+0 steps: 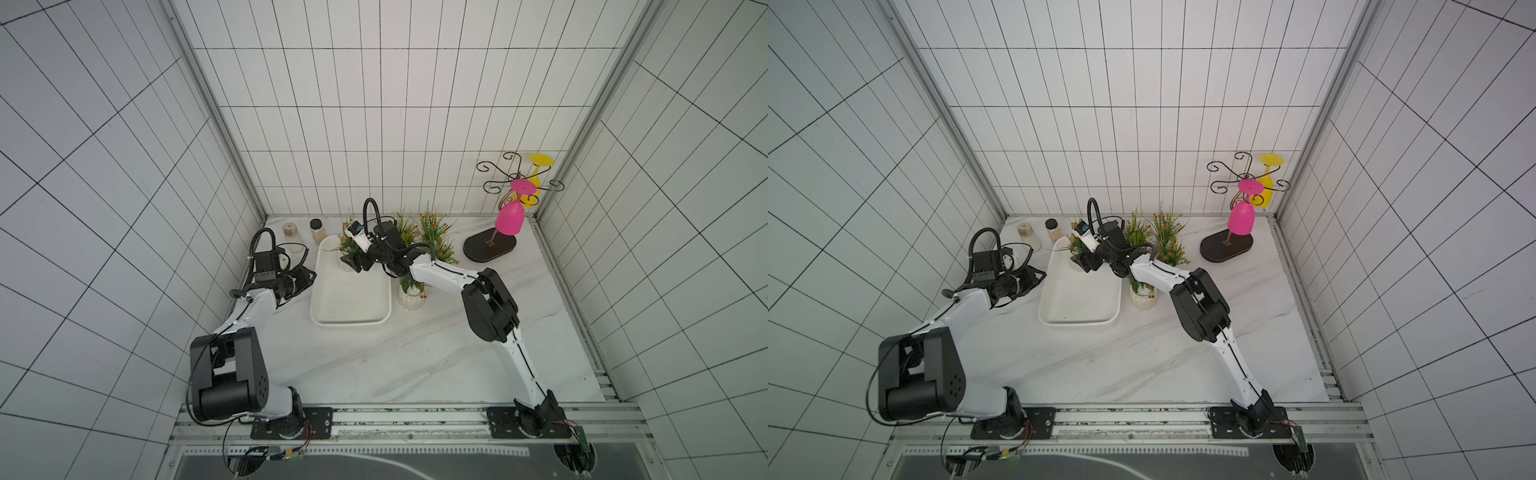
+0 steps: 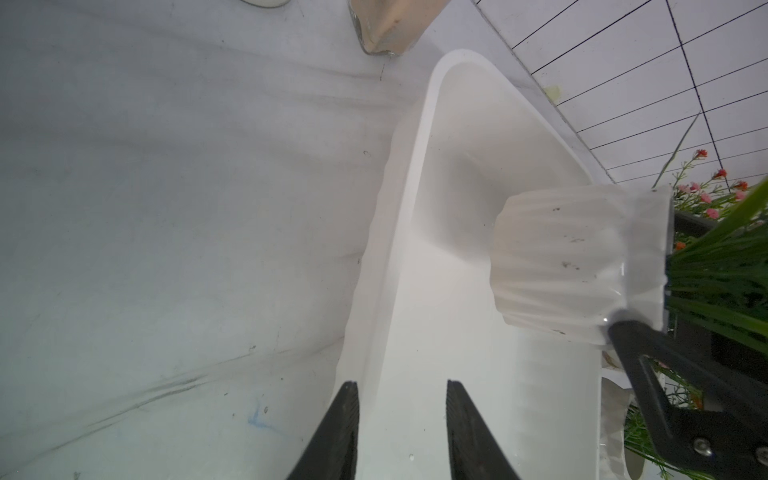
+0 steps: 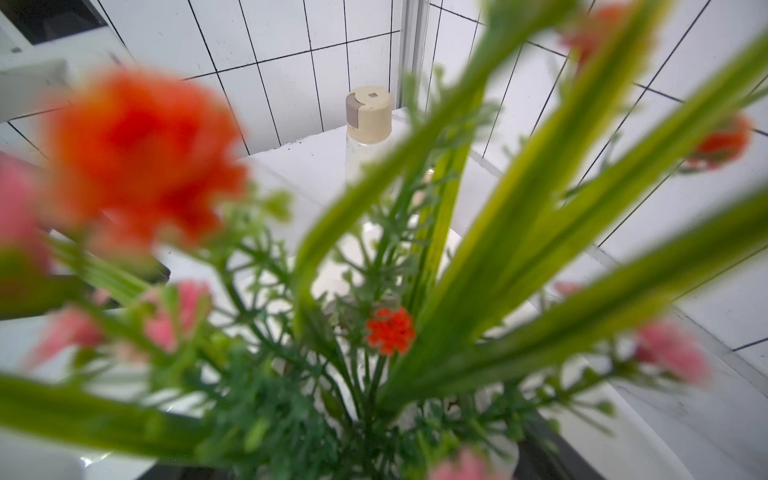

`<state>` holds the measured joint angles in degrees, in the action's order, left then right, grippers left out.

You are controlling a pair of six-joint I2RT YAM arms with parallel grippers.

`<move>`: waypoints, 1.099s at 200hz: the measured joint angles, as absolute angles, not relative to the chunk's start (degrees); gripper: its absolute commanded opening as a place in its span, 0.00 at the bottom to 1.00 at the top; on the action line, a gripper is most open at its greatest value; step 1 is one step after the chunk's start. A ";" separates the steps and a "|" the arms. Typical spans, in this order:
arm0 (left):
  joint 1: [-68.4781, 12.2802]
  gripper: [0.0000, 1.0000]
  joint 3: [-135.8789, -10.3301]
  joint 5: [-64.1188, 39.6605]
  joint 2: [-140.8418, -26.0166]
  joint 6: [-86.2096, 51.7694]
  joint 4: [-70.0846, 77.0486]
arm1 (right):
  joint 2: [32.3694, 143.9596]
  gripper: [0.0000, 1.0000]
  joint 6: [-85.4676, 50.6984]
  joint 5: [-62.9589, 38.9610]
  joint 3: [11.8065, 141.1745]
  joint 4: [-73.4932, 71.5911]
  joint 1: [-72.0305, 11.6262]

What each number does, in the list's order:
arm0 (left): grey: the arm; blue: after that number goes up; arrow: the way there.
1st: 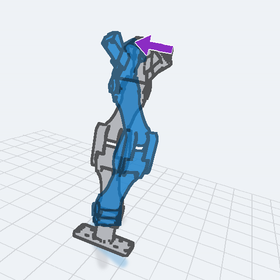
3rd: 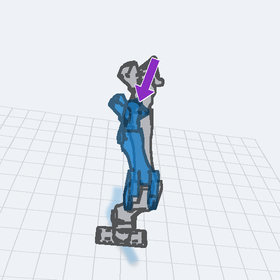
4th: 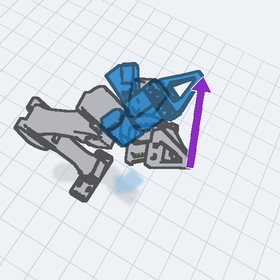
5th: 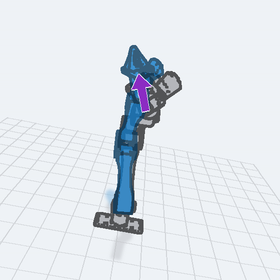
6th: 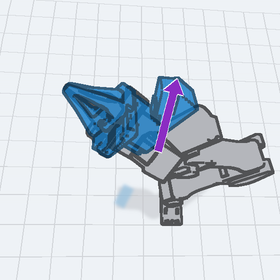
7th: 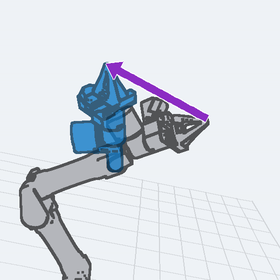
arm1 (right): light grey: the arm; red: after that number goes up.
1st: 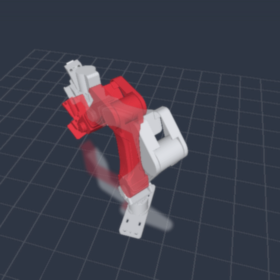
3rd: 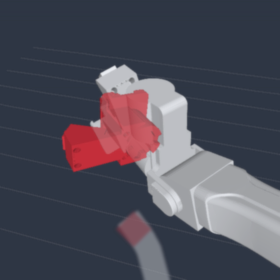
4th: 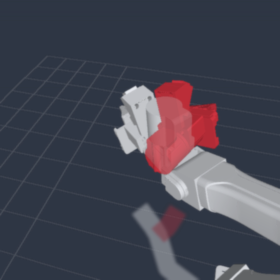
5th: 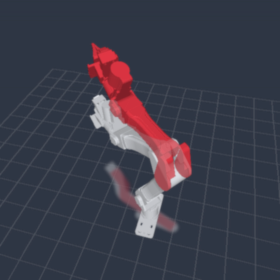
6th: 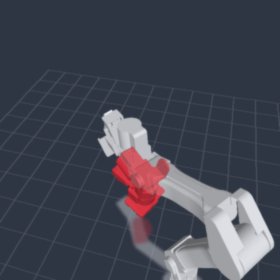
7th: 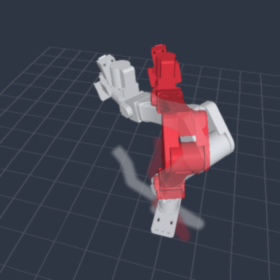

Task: Put the potted gypsophila into the storage box
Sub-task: Place the baby's breath potted plant at the storage box.

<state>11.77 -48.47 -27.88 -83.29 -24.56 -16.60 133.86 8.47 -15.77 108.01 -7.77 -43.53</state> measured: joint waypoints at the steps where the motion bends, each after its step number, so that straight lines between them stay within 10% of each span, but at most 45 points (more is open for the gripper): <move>1: 11.79 0.36 -48.47 -27.90 -83.33 -24.56 -16.56 | 133.91 0.55 8.47 -15.77 108.05 -7.75 -43.53; 220: 12.05 0.45 -48.18 -30.48 -84.51 -25.96 -14.79 | 147.85 0.56 6.68 -16.21 120.55 -11.88 -43.92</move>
